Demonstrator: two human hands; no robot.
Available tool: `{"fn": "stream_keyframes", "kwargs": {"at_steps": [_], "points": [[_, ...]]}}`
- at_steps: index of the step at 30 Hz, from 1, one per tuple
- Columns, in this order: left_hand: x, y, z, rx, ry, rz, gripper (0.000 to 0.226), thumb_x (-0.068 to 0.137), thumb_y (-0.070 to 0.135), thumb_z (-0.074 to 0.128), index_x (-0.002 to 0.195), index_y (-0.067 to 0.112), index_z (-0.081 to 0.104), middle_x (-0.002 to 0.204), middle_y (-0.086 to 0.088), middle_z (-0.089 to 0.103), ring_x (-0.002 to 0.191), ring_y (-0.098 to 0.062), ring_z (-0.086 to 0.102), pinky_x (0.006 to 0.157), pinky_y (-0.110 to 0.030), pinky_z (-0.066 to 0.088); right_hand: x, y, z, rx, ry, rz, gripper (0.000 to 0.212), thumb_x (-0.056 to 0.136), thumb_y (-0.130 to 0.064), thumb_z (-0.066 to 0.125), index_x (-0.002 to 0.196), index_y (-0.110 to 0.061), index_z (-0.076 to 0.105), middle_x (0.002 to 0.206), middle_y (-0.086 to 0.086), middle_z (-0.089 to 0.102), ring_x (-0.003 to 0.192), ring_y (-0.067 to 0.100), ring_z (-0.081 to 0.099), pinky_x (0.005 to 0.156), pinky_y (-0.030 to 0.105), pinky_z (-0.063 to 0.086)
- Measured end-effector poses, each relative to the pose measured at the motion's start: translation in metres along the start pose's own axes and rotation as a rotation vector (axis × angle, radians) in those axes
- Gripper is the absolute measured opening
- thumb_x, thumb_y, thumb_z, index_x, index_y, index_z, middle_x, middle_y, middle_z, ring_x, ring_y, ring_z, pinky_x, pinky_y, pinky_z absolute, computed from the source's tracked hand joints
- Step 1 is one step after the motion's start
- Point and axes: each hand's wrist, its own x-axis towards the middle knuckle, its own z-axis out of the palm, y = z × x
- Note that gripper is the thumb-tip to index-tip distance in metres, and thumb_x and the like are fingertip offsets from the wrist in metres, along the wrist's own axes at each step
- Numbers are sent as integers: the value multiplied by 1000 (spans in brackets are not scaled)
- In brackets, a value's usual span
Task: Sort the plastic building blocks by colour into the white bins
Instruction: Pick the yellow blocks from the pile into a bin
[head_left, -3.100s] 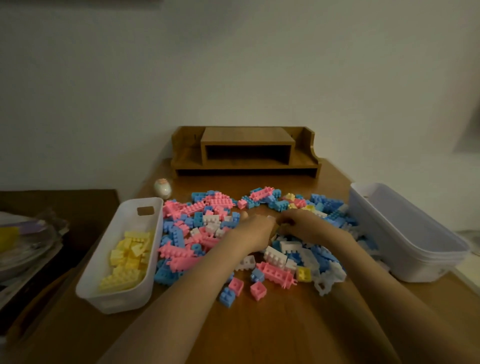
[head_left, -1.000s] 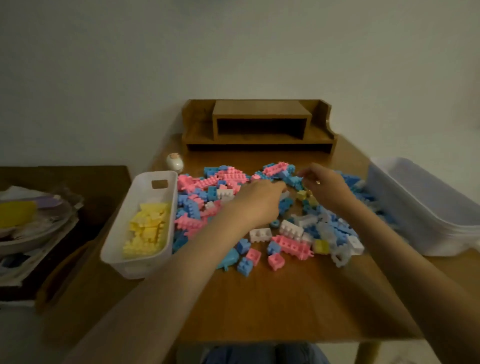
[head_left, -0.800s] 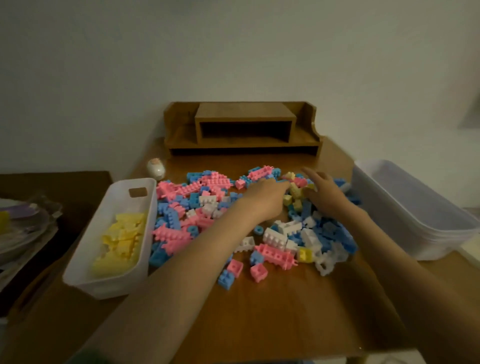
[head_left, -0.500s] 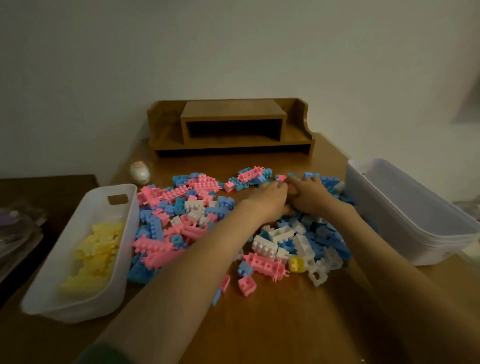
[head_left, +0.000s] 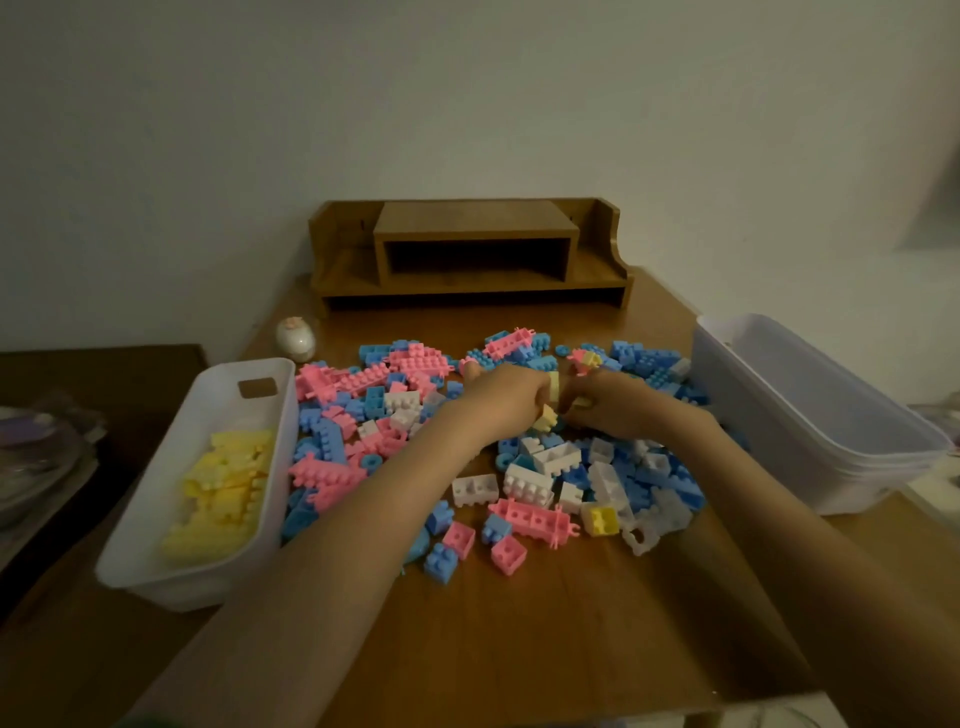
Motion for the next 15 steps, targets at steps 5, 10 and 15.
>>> {"fn": "stream_keyframes", "kwargs": {"at_steps": [5,10,15], "points": [[-23,-9,-12,-214,184,4,17,97,17,43,96,30,54,103,5,62,101,-20,53,89,-35,26,-4,-15,1,142,94,6,28,90,-18,53,118,-19,52,117,4,54,92,16,48,76,27,40],[-51,-28,-24,-638,199,-91,8,95,21,52,92,27,57,100,-1,64,86,-22,62,75,-35,52,-16,-32,-3,521,249,28,31,94,-28,52,124,-22,52,118,2,53,104,19,53,81,28,43],[-86,-46,-37,-1012,207,-141,3,93,17,59,92,20,58,100,-6,65,76,-16,66,69,-27,51,-26,-59,-8,1230,91,99,28,97,-32,47,113,-12,58,104,6,58,81,15,55,71,26,43]]}}
